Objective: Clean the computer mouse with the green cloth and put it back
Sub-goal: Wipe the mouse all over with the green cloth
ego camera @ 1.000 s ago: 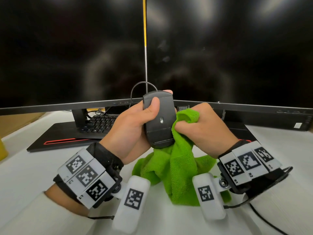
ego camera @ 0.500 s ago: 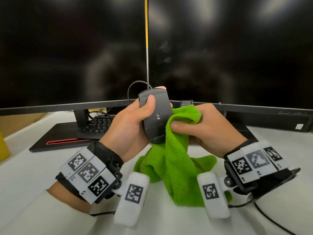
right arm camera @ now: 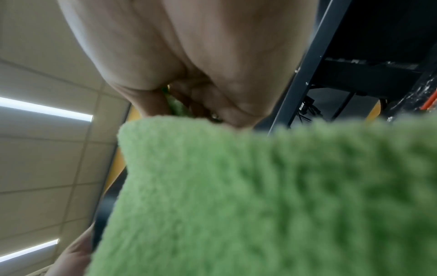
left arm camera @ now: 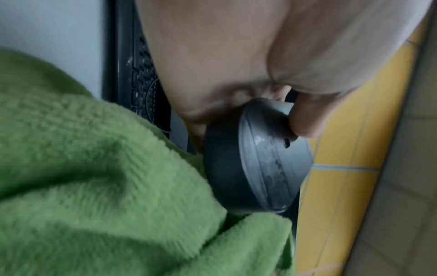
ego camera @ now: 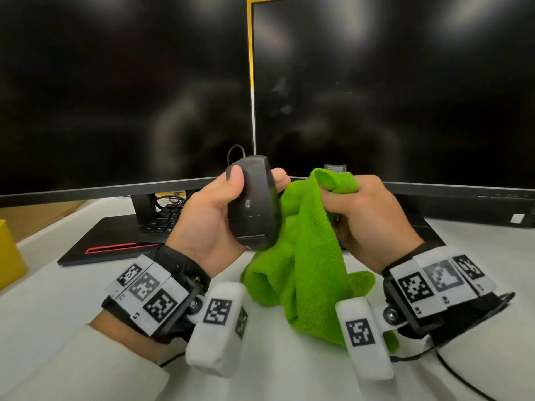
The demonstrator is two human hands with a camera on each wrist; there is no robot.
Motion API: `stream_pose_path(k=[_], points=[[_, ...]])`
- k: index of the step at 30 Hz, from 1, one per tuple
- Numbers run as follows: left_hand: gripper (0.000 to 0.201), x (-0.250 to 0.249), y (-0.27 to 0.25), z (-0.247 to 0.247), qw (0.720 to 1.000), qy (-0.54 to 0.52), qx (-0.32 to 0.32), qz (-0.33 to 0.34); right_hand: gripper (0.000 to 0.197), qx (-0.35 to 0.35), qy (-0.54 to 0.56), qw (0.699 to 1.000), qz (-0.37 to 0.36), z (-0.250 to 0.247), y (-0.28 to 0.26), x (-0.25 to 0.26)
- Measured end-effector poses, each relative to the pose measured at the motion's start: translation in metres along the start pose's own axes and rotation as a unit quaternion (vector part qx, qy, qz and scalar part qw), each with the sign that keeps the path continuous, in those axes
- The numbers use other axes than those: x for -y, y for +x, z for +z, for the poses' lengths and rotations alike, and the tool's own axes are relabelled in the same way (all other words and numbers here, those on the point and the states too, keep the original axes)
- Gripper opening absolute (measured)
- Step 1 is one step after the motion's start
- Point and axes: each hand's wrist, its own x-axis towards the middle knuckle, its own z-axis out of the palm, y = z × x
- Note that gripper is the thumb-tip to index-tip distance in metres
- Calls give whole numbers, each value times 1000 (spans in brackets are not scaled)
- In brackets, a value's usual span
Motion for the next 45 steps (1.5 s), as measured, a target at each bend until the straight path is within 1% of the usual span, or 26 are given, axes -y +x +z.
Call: stream_pose_path(k=[2,4,6,8,11,13,15,17,20,22,24,25,26,27,28,29,30,32,33,35,36,37,39,40,43,45], points=[[48,-3,0,-3,998,-54,19,-19,23,13,56,998,10,3,-1,0],[46,-5,0,-6,995,-98,29,-23,25,35,109,993,19,6,-4,1],[43,-5,1,-8,992,-117,31,-25,27,57,119,991,22,10,-7,2],[41,-4,1,-8,993,-114,27,-28,37,68,112,991,24,13,-10,1],[42,-2,-2,-3,992,-111,42,-34,44,79,114,990,33,19,-13,-1],[47,-1,-2,-2,996,-72,46,-37,48,88,110,989,34,21,-15,-1],[42,0,-1,-3,998,-30,53,-35,49,97,99,990,33,20,-16,0],[30,4,1,-2,997,40,63,-1,46,108,84,990,31,20,-16,0],[28,16,3,0,980,181,59,50,39,109,40,993,31,23,-14,-6],[33,23,3,2,965,249,70,52,34,81,-1,997,16,25,-11,-10],[36,24,0,3,953,291,77,36,26,44,-16,999,-1,24,-9,-11],[40,24,-1,4,941,327,77,37,21,23,-21,999,-7,23,-9,-10],[50,24,-1,4,927,366,78,37,18,3,-23,1000,-11,21,-8,-8],[68,24,0,2,918,385,92,30,16,-15,-17,1000,-12,20,-7,-7],[85,24,1,0,919,380,104,11,16,-33,-3,999,-11,20,-7,-4],[94,25,2,-2,922,374,103,-17,16,-53,9,999,-12,20,-7,-3],[89,24,2,-3,919,379,101,-40,17,-71,9,997,-16,20,-6,-2],[53,18,0,0,895,424,119,-69,22,-100,-27,994,-28,18,-5,-1],[43,15,-2,2,882,448,126,-75,27,-112,-52,992,-32,16,-3,-1],[52,9,-4,5,860,484,136,-84,38,-134,-103,985,-28,13,-1,0],[56,5,-4,4,854,494,137,-90,42,-141,-120,982,-22,11,0,0],[58,1,-4,2,849,501,137,-93,43,-142,-126,982,-16,9,2,-2],[56,-6,-2,-7,841,514,136,-98,38,-140,-111,984,-10,8,4,-2],[53,-9,-1,-11,842,513,136,-97,34,-138,-99,986,-7,7,4,-2],[46,-13,2,-22,863,482,122,-92,26,-138,-45,989,-3,3,5,1],[41,-11,4,-24,857,499,105,-72,25,-129,-35,991,-2,1,4,2]])
